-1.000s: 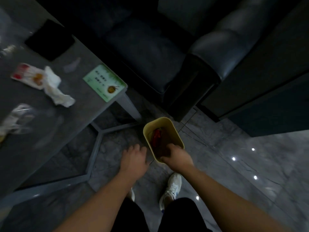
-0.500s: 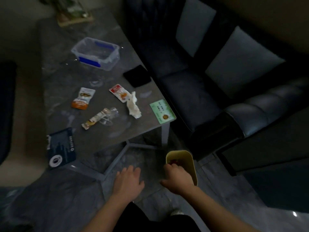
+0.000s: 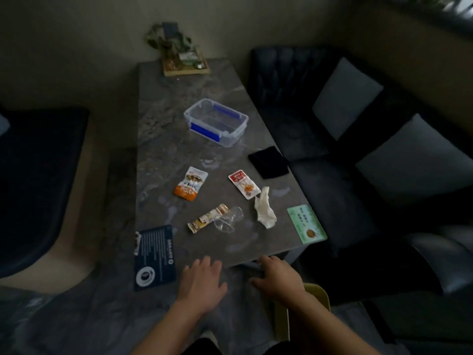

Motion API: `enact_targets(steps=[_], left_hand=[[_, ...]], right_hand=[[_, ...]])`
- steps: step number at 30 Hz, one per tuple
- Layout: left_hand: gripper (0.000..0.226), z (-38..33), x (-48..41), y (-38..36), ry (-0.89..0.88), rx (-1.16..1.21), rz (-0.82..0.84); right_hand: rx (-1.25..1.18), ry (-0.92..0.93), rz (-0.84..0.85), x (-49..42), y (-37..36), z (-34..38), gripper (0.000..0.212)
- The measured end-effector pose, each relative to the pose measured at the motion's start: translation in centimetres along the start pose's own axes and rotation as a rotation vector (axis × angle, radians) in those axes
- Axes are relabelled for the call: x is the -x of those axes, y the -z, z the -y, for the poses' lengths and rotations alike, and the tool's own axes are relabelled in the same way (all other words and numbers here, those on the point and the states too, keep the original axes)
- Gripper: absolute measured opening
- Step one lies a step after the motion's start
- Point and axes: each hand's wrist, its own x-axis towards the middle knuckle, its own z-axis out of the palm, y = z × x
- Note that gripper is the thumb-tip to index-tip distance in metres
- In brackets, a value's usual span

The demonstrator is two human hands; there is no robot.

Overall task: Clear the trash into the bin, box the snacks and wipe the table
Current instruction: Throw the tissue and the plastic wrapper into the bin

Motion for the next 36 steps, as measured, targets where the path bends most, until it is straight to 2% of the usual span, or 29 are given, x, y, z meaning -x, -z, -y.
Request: enact_targets(steps=[7,10,12,19,22,24,29,36], left_hand=[[0.051,2.7,-3.1,2.4,0.043,0.048,-0.023],[0.051,3.0,-5.0,3.5,0.084,0.078,-0.066],[0.052,2.7,-6.6,4.2,0.1,0.096,-0.092],[0.072,-1.0,-12.1,5.4,0.189,0.193,-0.146],[0.078,-2.6,-14.0,5.6,0.252,0.186,-0.12],[0.081,-3.5,-14.8,5.6,0.295,0.153,-0.097],[0.076,-4.2,-15.7,5.1,0.34,0.138,-0.015],[0.056,-3.1,-15.5,5.4,0.338,0.262,-0.137]], right_hand=[[-0.01,0.013,-0.063,-5.1,2.8,2.1,0.052],[-0.072,0.001,-0.168,-7.6,4.7,2.2,0.03],[-0.08,0.001,-0.247,-9.4,5.8,1.8,0.023],[0.079,0.065,-0.269,-15.3,8.7,-1.3,0.049],[0.068,0.099,-0.161,-17.3,9.2,-2.6,0.055],[0.068,0.124,-0.124,-18.3,9.2,-3.1,0.051],[0.034,0.166,-0.102,-19.8,9.1,-3.9,0.024],[-0.066,0.163,-0.18,-20.3,9.6,-3.8,0.028]])
